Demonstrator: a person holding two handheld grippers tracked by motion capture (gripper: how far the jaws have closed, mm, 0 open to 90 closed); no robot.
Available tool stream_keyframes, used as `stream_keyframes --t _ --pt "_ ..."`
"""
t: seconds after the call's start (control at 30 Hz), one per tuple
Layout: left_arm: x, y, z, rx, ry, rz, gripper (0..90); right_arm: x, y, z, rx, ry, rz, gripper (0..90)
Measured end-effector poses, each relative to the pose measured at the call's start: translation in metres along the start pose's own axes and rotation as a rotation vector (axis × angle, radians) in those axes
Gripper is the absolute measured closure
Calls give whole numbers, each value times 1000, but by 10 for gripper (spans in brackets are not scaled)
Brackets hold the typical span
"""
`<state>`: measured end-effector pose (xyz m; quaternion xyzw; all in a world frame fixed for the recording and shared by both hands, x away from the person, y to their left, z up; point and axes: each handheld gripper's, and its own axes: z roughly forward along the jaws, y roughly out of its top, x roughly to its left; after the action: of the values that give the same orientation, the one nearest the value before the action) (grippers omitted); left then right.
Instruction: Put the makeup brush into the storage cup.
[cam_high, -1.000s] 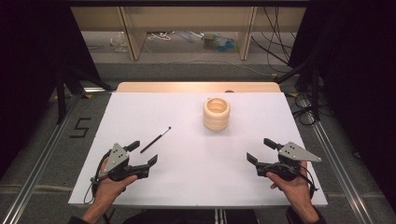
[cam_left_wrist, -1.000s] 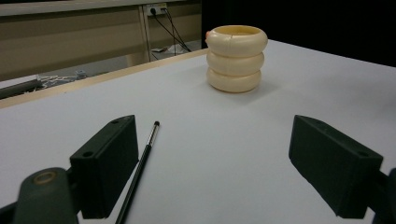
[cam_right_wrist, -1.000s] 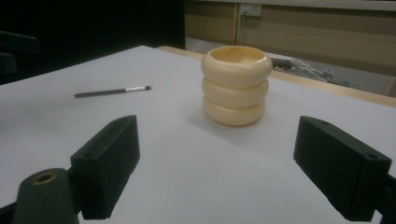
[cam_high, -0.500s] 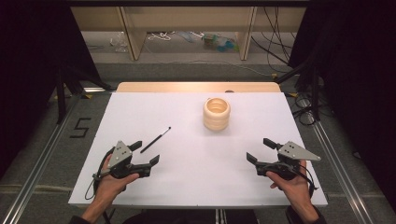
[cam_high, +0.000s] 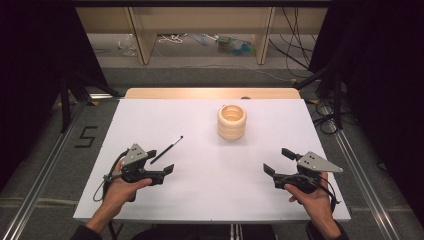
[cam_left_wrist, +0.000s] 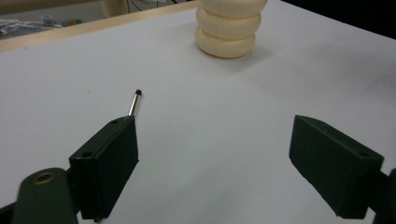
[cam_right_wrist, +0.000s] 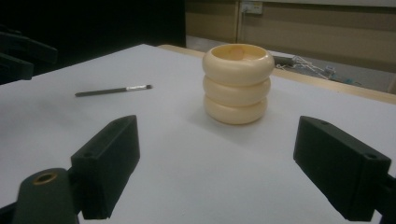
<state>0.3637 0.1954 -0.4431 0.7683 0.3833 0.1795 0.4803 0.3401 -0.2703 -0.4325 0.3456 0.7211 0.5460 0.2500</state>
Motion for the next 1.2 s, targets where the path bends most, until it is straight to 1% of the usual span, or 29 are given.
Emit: stream_keyframes --t 0.03,0.1,0.13,0.17,0.27,0.3,0.33,0.37,0.43,0.47,0.5,0.53,0.57,0.6,0.67,0.77,0.8,0.83,0.87,0.9,0.93,0.97,1.0,1.03,1.07,1.1,1.13,1.17,1.2 --pt "1 2 1 11 -5 13 156 0 0 0 2 1 -1 156" --pt "1 6 3 37 -18 -4 158 1 0 0 2 2 -1 156" --pt "2 8 3 43 -20 -5 158 0 0 0 -2 5 -1 156" --pt "3 10 4 42 -18 1 158 0 0 -1 -1 5 -2 156" --pt "6 16 7 68 -13 15 158 -1 -1 -1 -3 7 -2 156" --pt "9 18 7 89 -12 37 158 0 0 -1 1 1 -2 157" --pt "10 19 9 91 -8 38 158 0 0 -1 2 4 -1 157" --pt "10 20 12 87 -8 24 158 0 -1 1 -11 11 1 157" --pt "14 22 14 127 -4 57 158 0 -1 1 -8 11 3 157" --pt "14 22 16 133 7 56 158 0 -1 0 5 6 2 157" --pt "14 22 19 144 12 59 158 0 -1 0 -5 11 1 157" --pt "15 22 21 167 13 68 159 0 -1 1 -12 10 -2 158" --pt "15 23 23 186 15 70 160 2 -1 0 7 22 30 157" --pt "17 25 24 225 13 104 161 2 -1 0 7 21 30 157" --pt "19 28 28 254 14 112 173 2 -1 0 7 23 30 157" --pt "23 32 36 282 5 94 175 2 -1 1 6 24 29 157" --pt "24 34 38 295 5 97 175 2 -1 1 5 25 30 157" --pt "25 34 41 298 8 101 174 1 -1 -1 19 14 20 157" --pt "27 35 43 312 8 96 175 1 -1 -1 21 15 17 157" --pt "28 36 45 320 10 84 176 1 -1 -1 19 13 19 157" --pt "30 36 47 327 22 88 180 1 -1 -1 18 13 19 157" --pt "31 37 48 335 25 82 185 1 -1 0 20 16 20 158" --pt "33 38 49 346 26 83 189 1 -1 0 24 21 22 158" --pt "35 39 51 352 32 79 195 1 -1 0 25 16 15 158" --pt "37 42 51 378 28 95 196 2 -1 0 24 17 17 158" --pt "38 43 52 390 34 93 197 2 -1 0 23 17 17 158" --pt "40 46 52 407 36 101 200 2 -1 0 24 18 15 158" --pt "40 48 54 416 41 105 202 2 -1 0 25 19 15 158" --pt "40 51 55 418 56 109 204 2 -1 0 28 22 16 158"
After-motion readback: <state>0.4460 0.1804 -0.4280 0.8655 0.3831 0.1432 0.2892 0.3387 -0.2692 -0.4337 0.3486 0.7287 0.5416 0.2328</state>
